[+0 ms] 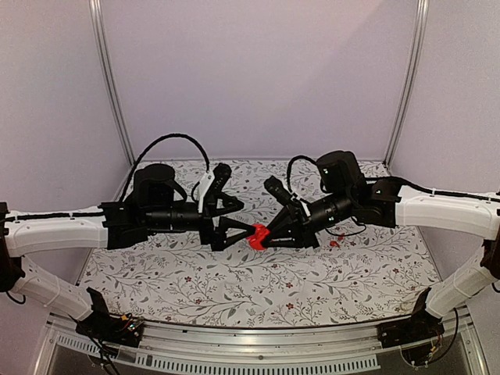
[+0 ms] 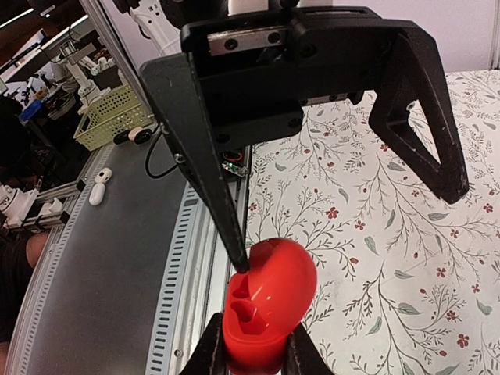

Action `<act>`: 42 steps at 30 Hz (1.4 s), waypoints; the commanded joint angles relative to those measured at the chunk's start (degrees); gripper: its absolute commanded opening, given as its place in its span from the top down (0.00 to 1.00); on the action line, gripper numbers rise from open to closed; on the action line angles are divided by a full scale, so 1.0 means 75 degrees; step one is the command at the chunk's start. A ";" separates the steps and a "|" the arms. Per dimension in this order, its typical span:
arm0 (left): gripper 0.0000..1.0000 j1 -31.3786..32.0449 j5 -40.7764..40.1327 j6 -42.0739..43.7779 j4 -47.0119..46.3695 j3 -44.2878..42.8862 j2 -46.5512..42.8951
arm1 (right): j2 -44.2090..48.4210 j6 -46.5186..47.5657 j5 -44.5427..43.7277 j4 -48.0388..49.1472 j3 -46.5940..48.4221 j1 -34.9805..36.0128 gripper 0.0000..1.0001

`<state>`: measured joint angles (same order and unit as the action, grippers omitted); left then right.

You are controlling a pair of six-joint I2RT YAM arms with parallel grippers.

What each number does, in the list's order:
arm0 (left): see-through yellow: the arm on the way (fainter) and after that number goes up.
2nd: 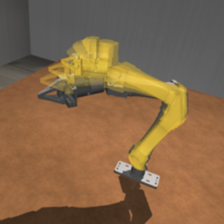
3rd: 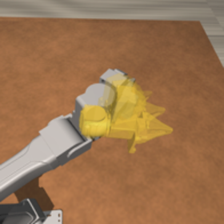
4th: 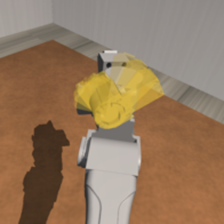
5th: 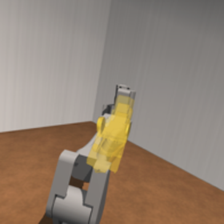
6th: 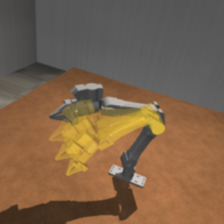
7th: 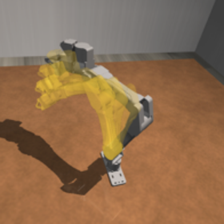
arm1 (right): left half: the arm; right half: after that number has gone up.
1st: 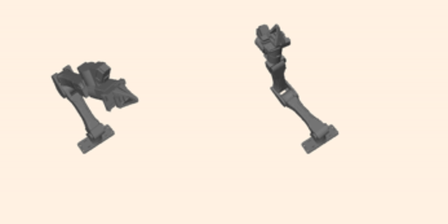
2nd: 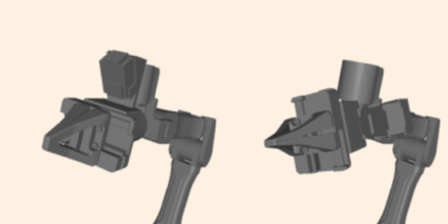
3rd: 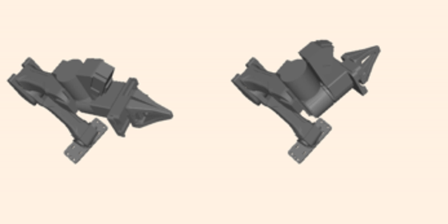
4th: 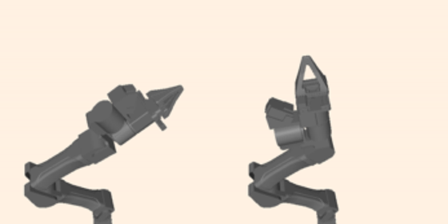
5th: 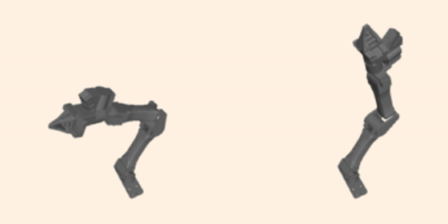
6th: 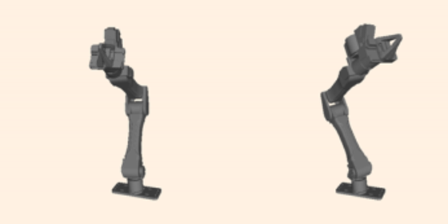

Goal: Insert the wireless bluetooth earbuds into the charging case
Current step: Open the charging case, then pass from the right arm to the left

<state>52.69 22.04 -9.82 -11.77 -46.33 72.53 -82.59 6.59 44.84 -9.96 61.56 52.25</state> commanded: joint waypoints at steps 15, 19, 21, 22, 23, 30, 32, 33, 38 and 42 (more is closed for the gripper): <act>0.00 -0.0743 -0.0617 -0.0590 -0.1425 0.1475 -0.1769 | 0.0721 -0.1799 0.0395 0.2766 -0.1023 -0.0368 1.00; 0.01 -0.0632 -0.0015 -0.0601 -0.2339 0.2032 -0.2019 | 0.0956 -0.2477 -0.0099 0.4035 -0.1245 -0.0369 1.00; 0.06 -0.0523 0.0289 -0.0637 -0.2960 0.2237 -0.2024 | 0.1013 -0.2727 -0.0270 0.4589 -0.1251 -0.0366 1.00; 0.08 -0.0455 0.0368 -0.0605 -0.3198 0.2246 -0.1997 | 0.1006 -0.2794 -0.0331 0.4827 -0.1217 -0.0369 1.00; 0.12 -0.0388 0.0452 -0.0544 -0.3386 0.2215 -0.1952 | 0.0950 -0.2883 -0.0349 0.5048 -0.1152 -0.0369 1.00; 0.29 -0.0121 0.0555 -0.0551 -0.3670 0.1589 -0.1450 | 0.0437 -0.3191 -0.0355 0.5964 -0.0792 -0.0240 1.00; 0.31 -0.0099 0.0508 -0.0674 -0.3822 0.1518 -0.1329 | 0.0368 -0.3189 -0.0401 0.6137 -0.0781 -0.0180 1.00; 0.32 -0.0078 0.0530 -0.0727 -0.3868 0.1484 -0.1273 | 0.0353 -0.3198 -0.0430 0.6171 -0.0773 -0.0146 1.00; 0.47 -0.0002 0.0608 -0.0913 -0.4215 0.1241 -0.0866 | 0.0272 -0.3193 -0.0597 0.6416 -0.0801 -0.0027 1.00; 0.53 0.0080 0.0786 -0.0985 -0.4415 0.1056 -0.0526 | 0.0154 -0.3205 -0.0785 0.6652 -0.0802 0.0112 1.00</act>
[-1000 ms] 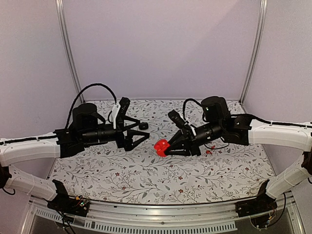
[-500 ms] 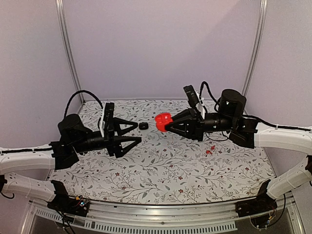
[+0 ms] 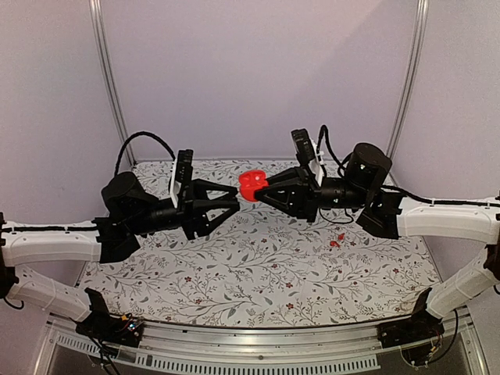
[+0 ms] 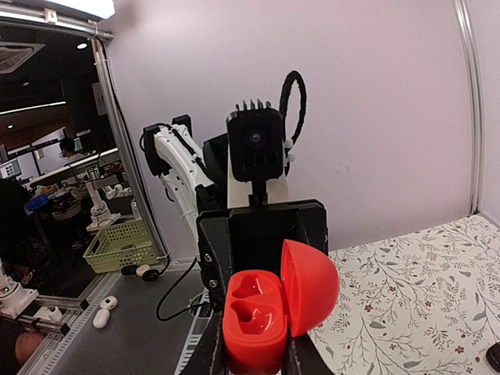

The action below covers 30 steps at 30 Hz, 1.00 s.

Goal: Insert the wireless bluetooth earbuds into the charging case
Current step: Pass from the right arm to the left

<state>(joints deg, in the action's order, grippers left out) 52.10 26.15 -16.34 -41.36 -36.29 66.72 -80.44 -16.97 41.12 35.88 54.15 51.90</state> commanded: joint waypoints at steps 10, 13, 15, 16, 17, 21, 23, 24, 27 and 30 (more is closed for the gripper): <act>0.62 0.0309 0.0477 -0.0152 -0.1014 -0.0349 0.0587 | -0.0317 -0.0085 -0.0565 0.0835 0.0117 0.0248 1.00; 0.63 0.0335 0.0501 -0.0204 -0.1136 -0.0352 0.0619 | -0.0375 -0.0070 -0.0585 0.0873 0.0088 0.0281 1.00; 0.64 0.0333 0.0468 -0.0223 -0.1170 -0.0370 0.0620 | -0.0383 -0.0080 -0.0605 0.0935 0.0030 0.0297 1.00; 0.65 0.0332 0.0447 -0.0238 -0.1186 -0.0381 0.0630 | -0.0383 -0.0097 -0.0611 0.0971 -0.0007 0.0309 1.00; 0.65 0.0340 0.0428 -0.0249 -0.1191 -0.0376 0.0634 | -0.0383 -0.0102 -0.0617 0.1000 -0.0031 0.0315 1.00; 0.67 0.0339 0.0351 -0.0369 -0.1334 -0.0387 0.0722 | -0.0392 -0.0128 -0.0684 0.1062 -0.0115 0.0354 1.00; 0.69 0.0338 0.0331 -0.0477 -0.1453 -0.0379 0.0806 | -0.0400 -0.0139 -0.0718 0.1120 -0.0149 0.0385 1.00; 0.69 0.0338 0.0321 -0.0529 -0.1529 -0.0340 0.0828 | -0.0406 -0.0158 -0.0730 0.1156 -0.0169 0.0411 1.00; 0.71 0.0331 0.0293 -0.0691 -0.1831 -0.0229 0.0877 | -0.0419 -0.0146 -0.0814 0.1231 -0.0239 0.0487 1.00; 0.72 0.0340 0.0299 -0.0747 -0.1894 -0.0235 0.0875 | -0.0402 -0.0167 -0.0884 0.1273 -0.0303 0.0498 1.00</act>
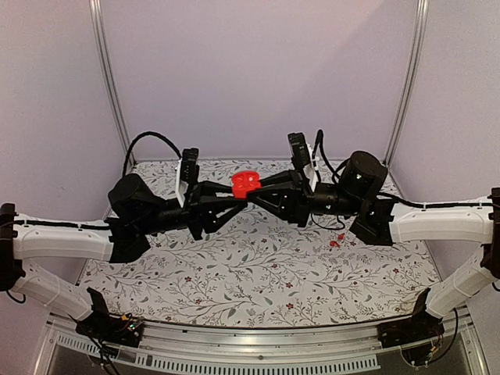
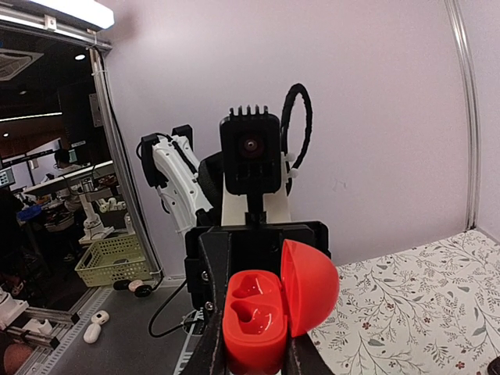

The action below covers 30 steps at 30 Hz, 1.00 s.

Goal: Insert the wireless bluetooth earbuds into the charging case
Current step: Pass from the right arm to the left

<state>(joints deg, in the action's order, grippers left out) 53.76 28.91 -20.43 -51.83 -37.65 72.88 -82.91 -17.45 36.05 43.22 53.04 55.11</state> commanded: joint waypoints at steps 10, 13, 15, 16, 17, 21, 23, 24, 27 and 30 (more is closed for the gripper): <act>0.80 0.0116 -0.0065 -0.0259 -0.0534 -0.0056 0.0044 | -0.0048 -0.0099 -0.0223 0.0296 -0.0198 0.0070 1.00; 0.77 0.0110 -0.0087 -0.0273 -0.0523 -0.0032 0.0027 | -0.0049 -0.0109 -0.0225 0.0296 -0.0216 0.0073 1.00; 0.79 0.0119 -0.0092 -0.0260 -0.0509 -0.0034 0.0021 | -0.0043 -0.0099 -0.0219 0.0297 -0.0216 0.0076 1.00; 0.81 0.0115 -0.0100 -0.0247 -0.0513 -0.0042 0.0021 | -0.0048 -0.0099 -0.0214 0.0296 -0.0216 0.0072 1.00; 0.84 0.0112 -0.0093 -0.0235 -0.0508 -0.0043 0.0021 | -0.0053 -0.0099 -0.0208 0.0306 -0.0216 0.0071 1.00; 0.90 0.0110 -0.0092 -0.0158 -0.0439 -0.0043 0.0003 | -0.0054 -0.0098 -0.0212 0.0290 -0.0236 0.0070 1.00; 0.92 0.0110 -0.0095 -0.0104 -0.0345 -0.0037 -0.0040 | -0.0020 -0.0092 -0.0245 0.0279 -0.0288 0.0070 0.99; 0.92 0.0115 -0.0093 -0.0066 -0.0289 -0.0032 -0.0063 | -0.0005 -0.0094 -0.0267 0.0279 -0.0311 0.0070 0.98; 0.95 0.0099 -0.0107 0.0004 -0.0124 -0.0009 -0.0124 | 0.0049 -0.0093 -0.0323 0.0216 -0.0355 0.0076 0.95; 0.97 0.0105 -0.0130 0.0054 -0.0010 0.0011 -0.0155 | 0.0102 -0.0115 -0.0362 0.0173 -0.0388 0.0043 0.83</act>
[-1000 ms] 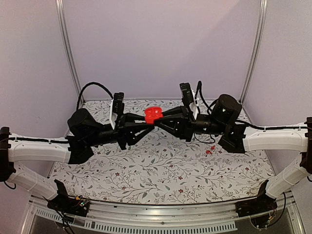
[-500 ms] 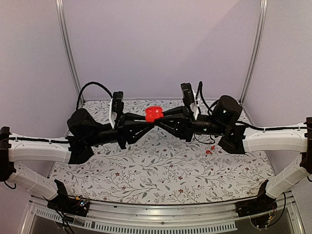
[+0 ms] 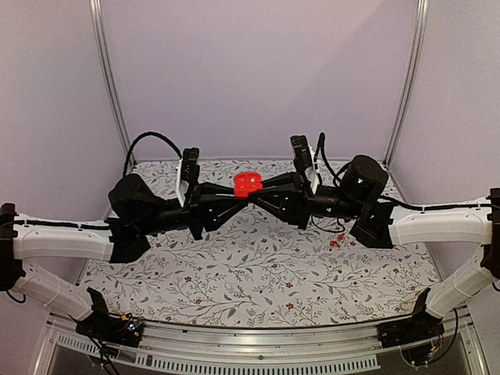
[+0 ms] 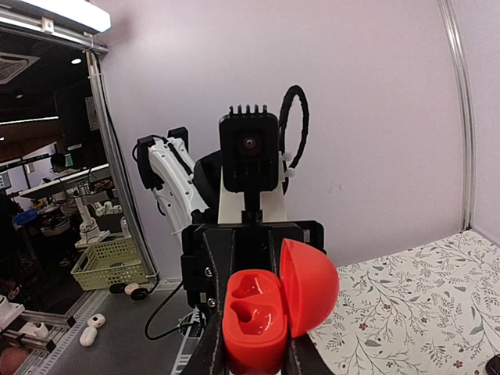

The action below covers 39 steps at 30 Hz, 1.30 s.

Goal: Insert the wireless bluetooth earbuds into the charging case
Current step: Pass from the right arm to the left, then pass from the left arm to the right

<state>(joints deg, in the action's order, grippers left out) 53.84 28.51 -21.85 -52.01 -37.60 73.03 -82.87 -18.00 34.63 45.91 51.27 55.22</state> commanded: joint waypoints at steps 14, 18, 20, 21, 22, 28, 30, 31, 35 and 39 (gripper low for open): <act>1.00 -0.0027 0.0235 0.0645 0.1191 0.0151 -0.0411 | 0.0592 -0.0294 0.0225 -0.1140 -0.0260 -0.0513 0.41; 1.00 -0.0028 0.0306 0.1033 0.2028 0.0015 -0.0510 | 0.0786 0.0068 0.0460 -0.2135 -0.0028 -0.0588 0.40; 1.00 -0.0030 0.0345 0.1168 0.2313 -0.0058 -0.0521 | 0.0798 0.0243 0.0690 -0.2660 0.0190 -0.0589 0.40; 1.00 -0.0031 0.0370 0.1230 0.2457 -0.0095 -0.0511 | 0.0764 0.0355 0.0776 -0.2891 0.0295 -0.0589 0.40; 1.00 -0.0028 0.0402 0.1274 0.2555 -0.0125 -0.0499 | 0.0752 0.0397 0.0813 -0.3076 0.0371 -0.0584 0.41; 1.00 -0.0024 0.0704 0.1195 0.2680 -0.0164 -0.0417 | 0.0600 0.0875 0.0859 -0.4162 0.0834 -0.0589 0.50; 1.00 -0.0027 0.0819 0.1159 0.2717 -0.0196 -0.0373 | 0.0537 0.1001 0.0877 -0.4473 0.0975 -0.0589 0.54; 1.00 -0.0022 0.0869 0.1151 0.2732 -0.0218 -0.0355 | 0.0489 0.1075 0.0912 -0.4616 0.1045 -0.0585 0.55; 1.00 -0.0028 0.1004 0.1167 0.2859 -0.0313 -0.0285 | 0.0326 0.1277 0.1007 -0.5007 0.1232 -0.0589 0.57; 1.00 -0.0030 0.1062 0.1167 0.2924 -0.0385 -0.0215 | 0.0173 0.1366 0.1157 -0.5235 0.1387 -0.0589 0.58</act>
<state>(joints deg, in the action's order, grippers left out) 53.78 34.96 -13.56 -31.24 -38.65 70.67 -80.14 -9.67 41.41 10.61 59.53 50.96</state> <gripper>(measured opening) 0.174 0.425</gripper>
